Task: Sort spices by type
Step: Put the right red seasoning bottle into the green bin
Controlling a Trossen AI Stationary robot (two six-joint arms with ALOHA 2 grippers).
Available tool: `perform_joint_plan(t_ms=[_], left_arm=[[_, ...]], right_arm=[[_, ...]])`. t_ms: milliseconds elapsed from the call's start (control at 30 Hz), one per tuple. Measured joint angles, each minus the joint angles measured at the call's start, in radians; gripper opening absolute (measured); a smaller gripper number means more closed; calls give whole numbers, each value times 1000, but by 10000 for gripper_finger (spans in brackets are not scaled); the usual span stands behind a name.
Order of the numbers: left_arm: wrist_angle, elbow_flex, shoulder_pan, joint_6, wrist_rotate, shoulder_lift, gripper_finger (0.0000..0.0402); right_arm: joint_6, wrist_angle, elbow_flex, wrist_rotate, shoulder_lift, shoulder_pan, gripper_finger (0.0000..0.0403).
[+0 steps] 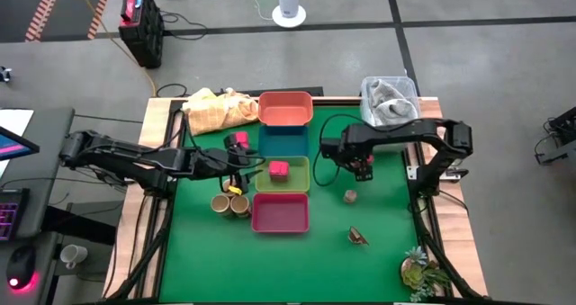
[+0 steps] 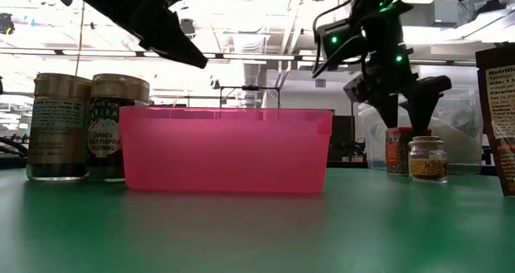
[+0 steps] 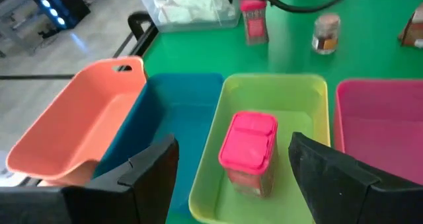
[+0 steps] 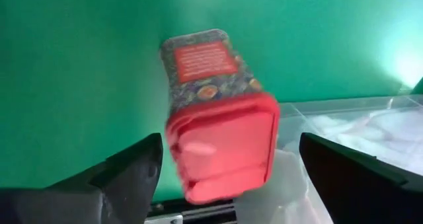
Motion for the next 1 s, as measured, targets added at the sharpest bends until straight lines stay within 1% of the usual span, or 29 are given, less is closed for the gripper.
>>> perform_joint_plan(t_ms=[200,267,367,500,633,767,867,1000], left_arm=[[-139,22,-4,-44,9,-50,275],[-178,24,-14,-60,28,-79,275],[-215,24,-31,-72,30,-117,275],[-238,24,-46,-78,27,-169,274],[-242,24,-47,-89,23,-206,274],[-238,24,-47,-89,20,-213,274],[-248,24,-47,-75,20,-210,274],[-250,24,-47,-58,0,-216,274]], right_arm=[[-38,3,-10,0,46,-18,347],[-44,6,-10,0,64,-12,325],[-43,5,-10,0,74,-6,285],[-34,-28,-2,-1,60,8,235],[14,-117,65,0,45,31,235],[62,-183,193,20,45,74,237],[70,-170,306,22,46,117,250],[60,-108,427,32,47,182,247]])
